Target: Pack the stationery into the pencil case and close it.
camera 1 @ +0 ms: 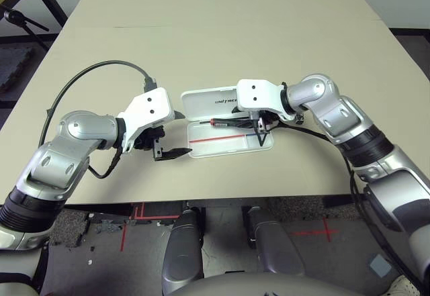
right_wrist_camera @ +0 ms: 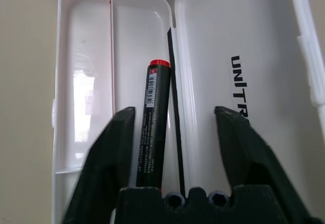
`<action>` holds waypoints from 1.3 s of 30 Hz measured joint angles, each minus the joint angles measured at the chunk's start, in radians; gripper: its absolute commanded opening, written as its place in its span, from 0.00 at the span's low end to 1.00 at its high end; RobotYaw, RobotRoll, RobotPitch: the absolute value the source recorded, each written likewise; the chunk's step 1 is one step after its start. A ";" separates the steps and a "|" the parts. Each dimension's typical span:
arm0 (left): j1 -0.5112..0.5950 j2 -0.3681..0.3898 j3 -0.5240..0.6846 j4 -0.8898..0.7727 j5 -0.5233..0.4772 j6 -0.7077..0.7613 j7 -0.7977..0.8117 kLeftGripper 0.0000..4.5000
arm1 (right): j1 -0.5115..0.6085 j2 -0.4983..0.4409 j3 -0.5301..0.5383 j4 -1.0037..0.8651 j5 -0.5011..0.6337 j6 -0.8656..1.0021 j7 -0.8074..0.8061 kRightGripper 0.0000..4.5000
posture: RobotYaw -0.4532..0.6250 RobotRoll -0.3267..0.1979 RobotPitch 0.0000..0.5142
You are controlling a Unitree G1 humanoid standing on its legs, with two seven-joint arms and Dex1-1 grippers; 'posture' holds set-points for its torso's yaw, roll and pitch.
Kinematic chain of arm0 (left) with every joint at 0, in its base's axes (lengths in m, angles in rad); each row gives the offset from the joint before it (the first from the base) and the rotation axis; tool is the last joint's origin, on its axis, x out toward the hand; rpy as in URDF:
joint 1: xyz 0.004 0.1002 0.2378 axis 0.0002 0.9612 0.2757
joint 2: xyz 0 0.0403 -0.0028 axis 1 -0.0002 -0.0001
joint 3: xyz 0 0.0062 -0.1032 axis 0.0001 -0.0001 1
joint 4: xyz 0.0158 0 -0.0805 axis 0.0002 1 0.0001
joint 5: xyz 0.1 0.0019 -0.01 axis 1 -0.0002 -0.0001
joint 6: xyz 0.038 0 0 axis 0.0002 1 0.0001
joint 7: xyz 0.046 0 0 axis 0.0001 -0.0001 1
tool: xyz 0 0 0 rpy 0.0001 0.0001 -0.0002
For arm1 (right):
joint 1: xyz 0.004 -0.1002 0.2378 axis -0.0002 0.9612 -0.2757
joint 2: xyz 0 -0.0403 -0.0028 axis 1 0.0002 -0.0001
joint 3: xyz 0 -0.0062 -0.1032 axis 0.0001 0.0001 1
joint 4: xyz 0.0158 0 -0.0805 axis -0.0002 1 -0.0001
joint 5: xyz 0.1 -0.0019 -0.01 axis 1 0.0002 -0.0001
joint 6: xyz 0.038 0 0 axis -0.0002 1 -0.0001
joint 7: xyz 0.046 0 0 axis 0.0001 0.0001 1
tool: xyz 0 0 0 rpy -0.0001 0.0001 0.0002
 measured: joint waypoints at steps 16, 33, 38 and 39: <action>0.070 -0.079 0.137 -0.019 -0.007 0.344 0.312 1.00 | 0.029 -0.216 -0.141 -0.049 0.217 0.216 0.270 1.00 | 0.42 0.62 0.40; -0.068 -0.246 0.262 0.012 -0.003 0.753 0.620 1.00 | 0.094 -0.258 -0.157 -0.087 0.234 0.234 0.262 1.00 | 0.41 0.62 0.41; -0.089 -0.261 0.256 0.059 -0.003 0.760 0.634 1.00 | 0.103 -0.257 -0.157 -0.089 0.233 0.235 0.254 1.00 | 0.39 0.62 0.42; -0.090 -0.266 0.250 0.073 -0.003 0.760 0.635 1.00 | 0.104 -0.257 -0.157 -0.091 0.233 0.235 0.254 1.00 | 0.39 0.62 0.42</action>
